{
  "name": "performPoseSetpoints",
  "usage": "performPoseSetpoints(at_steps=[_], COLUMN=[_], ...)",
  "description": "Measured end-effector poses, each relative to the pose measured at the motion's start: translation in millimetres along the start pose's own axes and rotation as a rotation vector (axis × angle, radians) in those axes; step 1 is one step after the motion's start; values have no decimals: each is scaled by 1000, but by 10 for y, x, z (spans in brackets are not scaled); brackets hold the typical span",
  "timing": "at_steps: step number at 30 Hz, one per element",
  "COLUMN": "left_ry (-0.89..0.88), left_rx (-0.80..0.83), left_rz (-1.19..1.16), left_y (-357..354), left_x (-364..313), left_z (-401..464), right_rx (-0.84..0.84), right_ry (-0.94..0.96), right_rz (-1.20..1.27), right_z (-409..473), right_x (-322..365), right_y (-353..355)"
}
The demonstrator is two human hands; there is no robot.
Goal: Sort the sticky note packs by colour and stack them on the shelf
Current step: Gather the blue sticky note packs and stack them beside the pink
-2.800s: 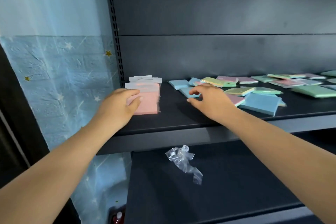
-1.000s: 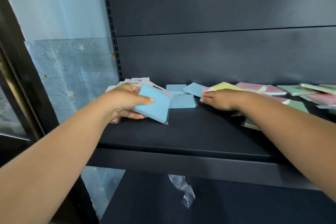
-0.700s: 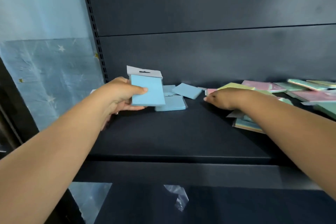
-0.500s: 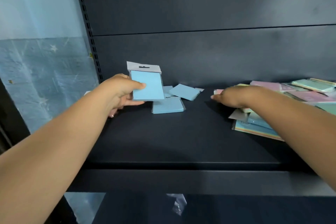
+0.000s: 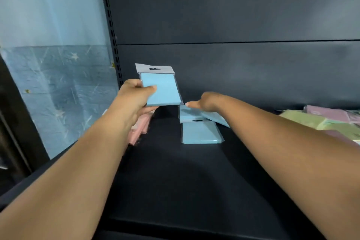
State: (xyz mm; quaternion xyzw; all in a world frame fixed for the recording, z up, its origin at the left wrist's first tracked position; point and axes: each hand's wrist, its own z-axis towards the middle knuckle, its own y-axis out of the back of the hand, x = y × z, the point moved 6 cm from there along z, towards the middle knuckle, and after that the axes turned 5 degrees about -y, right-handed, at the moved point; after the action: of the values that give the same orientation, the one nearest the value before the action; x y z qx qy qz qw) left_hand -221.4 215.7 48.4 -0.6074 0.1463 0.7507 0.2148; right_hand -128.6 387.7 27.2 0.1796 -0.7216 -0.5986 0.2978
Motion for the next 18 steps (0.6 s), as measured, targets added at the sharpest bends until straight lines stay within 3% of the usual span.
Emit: performPoseSetpoints(at_steps=[5,11,14,18], left_ry=[-62,-93,-68,-28], left_rx=[-43,-60,-48,-36], left_rz=[31,1,-8,-12], left_y=[77,102,95,87], left_x=[-26,-66,-53,-40], left_z=[44,49,60,43], right_rx=[146,246,261,161], right_ry=[-168,-104,-86,36], right_rz=[-113,-133,-25,295], right_z=[210,239,194,128], right_x=[120,117,-48,-102], right_y=[-285,-244,-183,6])
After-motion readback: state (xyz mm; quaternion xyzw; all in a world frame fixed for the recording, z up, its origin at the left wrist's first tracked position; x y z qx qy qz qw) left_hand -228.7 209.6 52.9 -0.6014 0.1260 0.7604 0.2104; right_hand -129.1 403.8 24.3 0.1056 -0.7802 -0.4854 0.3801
